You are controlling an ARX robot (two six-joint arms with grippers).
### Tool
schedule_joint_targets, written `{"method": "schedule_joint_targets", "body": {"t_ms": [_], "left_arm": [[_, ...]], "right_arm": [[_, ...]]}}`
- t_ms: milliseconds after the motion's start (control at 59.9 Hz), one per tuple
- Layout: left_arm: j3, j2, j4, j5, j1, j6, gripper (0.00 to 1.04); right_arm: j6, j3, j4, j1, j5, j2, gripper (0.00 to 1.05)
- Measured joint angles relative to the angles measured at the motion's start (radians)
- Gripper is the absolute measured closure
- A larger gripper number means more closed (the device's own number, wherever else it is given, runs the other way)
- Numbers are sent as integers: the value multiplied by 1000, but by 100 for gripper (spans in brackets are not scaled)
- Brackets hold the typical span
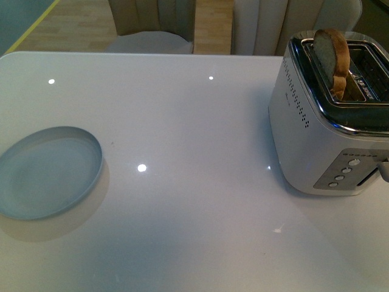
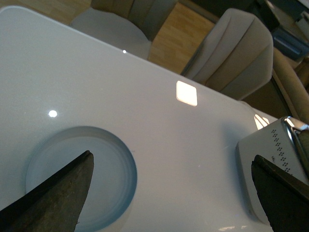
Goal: Left arm holds plate, right arm toasts bread
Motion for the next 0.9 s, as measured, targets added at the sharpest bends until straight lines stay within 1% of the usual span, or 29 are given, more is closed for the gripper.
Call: {"method": "schedule_joint_targets", "body": {"t_ms": [67, 150, 167, 184, 200, 234, 250, 284, 351, 401, 417, 467, 484, 551, 618, 668, 801, 851, 902], "left_arm": [[-42, -106, -31, -66, -59, -43, 7], [-69, -160, -39, -76, -97, -64, 7], [-82, -161, -3, -115, -109, -40, 10], [-105, -164, 64, -176, -123, -19, 13], [-117, -165, 99, -206, -130, 6, 15], [-167, -172, 225, -300, -149, 79, 22], [-179, -175, 251, -316, -152, 98, 24], [-211, -190, 327, -363, -164, 164, 31], [-231, -225, 353, -393, -178, 225, 42], [-245, -261, 347, -466, -229, 261, 52], [-247, -267, 344, -472, -236, 267, 54], [-260, -296, 330, -474, -264, 288, 65], [-262, -300, 327, -474, -266, 290, 67], [-280, -334, 300, -481, -269, 301, 81], [-290, -364, 281, -482, -270, 304, 92], [-296, -394, 261, -482, -270, 306, 102], [-311, -455, 217, -483, -270, 309, 102], [-332, -463, 243, -483, -270, 310, 102], [-340, -478, 231, -481, -270, 311, 102]], "right_arm": [[0, 0, 0, 0, 0, 0, 9], [0, 0, 0, 0, 0, 0, 9], [0, 0, 0, 0, 0, 0, 9], [0, 0, 0, 0, 0, 0, 9], [0, 0, 0, 0, 0, 0, 9], [0, 0, 0, 0, 1, 0, 9], [0, 0, 0, 0, 1, 0, 9], [0, 0, 0, 0, 0, 0, 9], [0, 0, 0, 0, 0, 0, 9], [0, 0, 0, 0, 0, 0, 9], [0, 0, 0, 0, 0, 0, 9], [0, 0, 0, 0, 0, 0, 9], [0, 0, 0, 0, 0, 0, 9], [0, 0, 0, 0, 0, 0, 9], [0, 0, 0, 0, 0, 0, 9], [0, 0, 0, 0, 0, 0, 9], [0, 0, 0, 0, 0, 0, 9], [0, 0, 0, 0, 0, 0, 9], [0, 0, 0, 0, 1, 0, 9]]}}
